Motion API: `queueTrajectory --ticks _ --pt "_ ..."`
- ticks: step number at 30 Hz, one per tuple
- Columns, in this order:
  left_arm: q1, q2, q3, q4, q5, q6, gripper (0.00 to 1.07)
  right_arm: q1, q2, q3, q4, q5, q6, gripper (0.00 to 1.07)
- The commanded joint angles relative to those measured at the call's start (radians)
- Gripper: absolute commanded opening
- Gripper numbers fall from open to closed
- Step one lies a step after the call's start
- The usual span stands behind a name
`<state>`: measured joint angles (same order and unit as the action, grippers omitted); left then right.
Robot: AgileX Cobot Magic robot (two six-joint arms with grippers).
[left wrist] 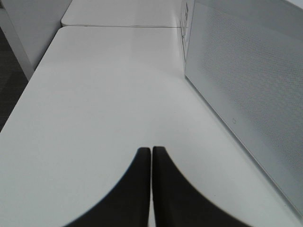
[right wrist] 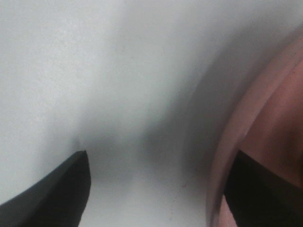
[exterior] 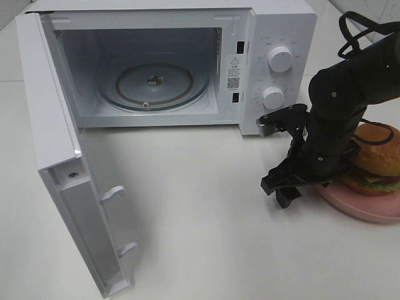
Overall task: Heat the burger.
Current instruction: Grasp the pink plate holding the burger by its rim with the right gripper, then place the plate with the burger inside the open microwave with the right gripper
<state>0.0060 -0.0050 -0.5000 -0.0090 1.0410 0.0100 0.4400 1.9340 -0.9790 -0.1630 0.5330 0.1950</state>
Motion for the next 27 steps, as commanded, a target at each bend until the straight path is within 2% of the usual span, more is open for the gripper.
queueTrajectory --ticks 1,3,4,5,6,7,8,9,10,12,13,27 --pt "0.003 -0.017 0.003 -0.001 -0.008 -0.001 0.0 -0.002 0.007 0.005 0.002 -0.015 -0.016 0.62" --pt "0.003 -0.017 0.003 -0.001 -0.008 -0.001 0.0 -0.002 0.007 0.005 0.0 -0.015 -0.016 0.5" --pt "0.003 -0.017 0.003 -0.001 -0.008 -0.001 0.0 -0.002 0.007 0.005 0.0 -0.015 -0.016 0.5" --pt "0.003 -0.017 0.003 -0.001 -0.008 -0.001 0.0 -0.002 0.007 0.005 -0.001 -0.012 -0.016 0.41" --pt "0.003 -0.017 0.003 -0.001 -0.008 -0.001 0.0 -0.002 0.007 0.005 -0.001 -0.012 -0.016 0.41" --pt "0.003 -0.017 0.003 -0.001 -0.008 -0.001 0.0 -0.002 0.007 0.005 -0.005 -0.012 -0.016 0.36" --pt "0.003 -0.017 0.003 -0.001 -0.008 -0.001 0.0 -0.002 0.007 0.005 -0.024 -0.012 -0.016 0.25" --pt "0.003 -0.017 0.003 -0.001 -0.008 -0.001 0.0 -0.002 0.007 0.005 -0.024 -0.012 -0.016 0.25" --pt "0.003 -0.017 0.003 -0.001 -0.008 -0.001 0.0 -0.002 0.007 0.005 -0.029 -0.005 -0.016 0.14" --pt "0.003 -0.017 0.003 -0.001 -0.008 -0.001 0.0 -0.002 0.007 0.005 -0.03 -0.003 -0.017 0.1" --pt "0.003 -0.017 0.003 -0.001 -0.008 -0.001 0.0 -0.002 0.007 0.005 -0.031 0.004 -0.027 0.02" --pt "0.003 -0.017 0.003 -0.001 -0.008 -0.001 0.0 0.001 0.001 0.005 -0.03 0.038 -0.154 0.0"
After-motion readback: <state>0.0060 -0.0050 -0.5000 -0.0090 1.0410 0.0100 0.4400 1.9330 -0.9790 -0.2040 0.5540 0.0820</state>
